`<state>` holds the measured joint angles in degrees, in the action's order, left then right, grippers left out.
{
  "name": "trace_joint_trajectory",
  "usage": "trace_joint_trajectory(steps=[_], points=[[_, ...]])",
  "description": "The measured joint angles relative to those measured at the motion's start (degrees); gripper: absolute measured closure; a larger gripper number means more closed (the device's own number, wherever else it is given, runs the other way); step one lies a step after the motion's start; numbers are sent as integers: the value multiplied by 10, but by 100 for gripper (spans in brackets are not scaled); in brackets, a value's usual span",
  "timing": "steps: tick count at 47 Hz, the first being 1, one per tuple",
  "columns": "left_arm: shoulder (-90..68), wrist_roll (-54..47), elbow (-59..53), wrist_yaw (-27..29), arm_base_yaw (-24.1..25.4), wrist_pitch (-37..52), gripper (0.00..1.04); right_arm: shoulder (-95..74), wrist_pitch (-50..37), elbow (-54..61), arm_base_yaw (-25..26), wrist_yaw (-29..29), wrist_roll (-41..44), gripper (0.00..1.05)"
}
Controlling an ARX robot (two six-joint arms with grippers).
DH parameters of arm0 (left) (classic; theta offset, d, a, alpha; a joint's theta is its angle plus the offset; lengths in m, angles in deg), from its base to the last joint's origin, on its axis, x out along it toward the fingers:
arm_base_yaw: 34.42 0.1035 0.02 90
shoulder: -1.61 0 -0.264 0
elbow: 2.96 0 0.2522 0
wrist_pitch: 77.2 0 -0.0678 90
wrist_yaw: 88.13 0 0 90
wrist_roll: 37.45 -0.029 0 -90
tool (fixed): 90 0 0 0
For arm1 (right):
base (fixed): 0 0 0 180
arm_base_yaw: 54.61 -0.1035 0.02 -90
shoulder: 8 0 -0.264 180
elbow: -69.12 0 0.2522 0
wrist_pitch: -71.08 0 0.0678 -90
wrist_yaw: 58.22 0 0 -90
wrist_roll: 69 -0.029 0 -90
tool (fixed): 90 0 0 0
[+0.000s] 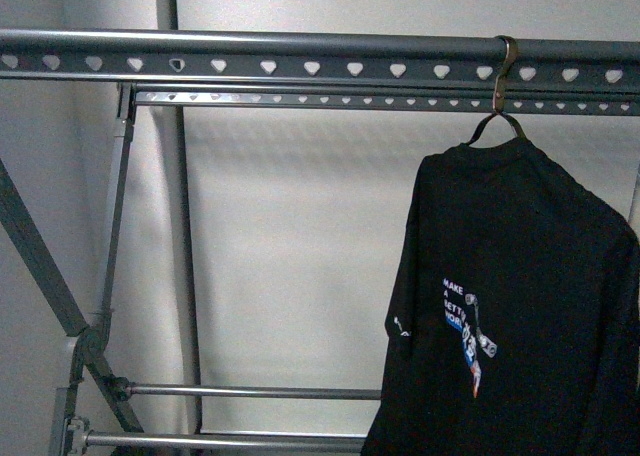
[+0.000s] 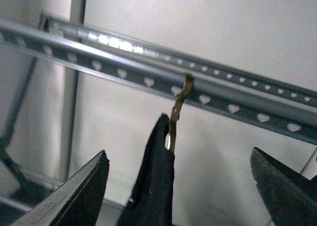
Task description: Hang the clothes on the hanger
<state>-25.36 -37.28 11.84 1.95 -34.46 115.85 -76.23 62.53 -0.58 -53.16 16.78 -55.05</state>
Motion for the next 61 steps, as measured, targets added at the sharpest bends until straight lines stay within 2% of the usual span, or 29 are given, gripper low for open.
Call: trace_joint_trajectory(steps=[3,5,6,9,13,16,22,30,35,39,54,57,61], points=[[24,0,0,0,0,-23,101,118,-40,98,20,-3,-88,7],[37,0,0,0,0,-34,101,182,-38,147,25,12,-116,6],[41,0,0,0,0,-37,101,214,-9,165,21,36,-122,9],[56,0,0,0,0,-51,101,304,112,206,0,115,-128,19],[73,-1,0,0,0,-70,101,382,194,263,-12,139,-129,33],[89,0,0,0,0,-84,101,400,194,294,-12,146,-130,42],[120,0,0,0,0,-116,101,437,171,373,-12,149,-132,72],[151,0,0,0,0,-147,101,480,152,427,-12,149,-132,104],[176,0,0,0,0,-172,101,505,147,463,-12,150,-132,102],[256,-1,0,0,0,-262,101,523,146,480,-12,150,-133,102],[267,-1,0,0,0,-267,101,572,153,516,-12,150,-133,102],[267,-1,0,0,0,-267,101,623,216,521,-13,149,-133,102],[267,-1,0,0,0,-267,101,651,225,526,-13,150,-133,102]])
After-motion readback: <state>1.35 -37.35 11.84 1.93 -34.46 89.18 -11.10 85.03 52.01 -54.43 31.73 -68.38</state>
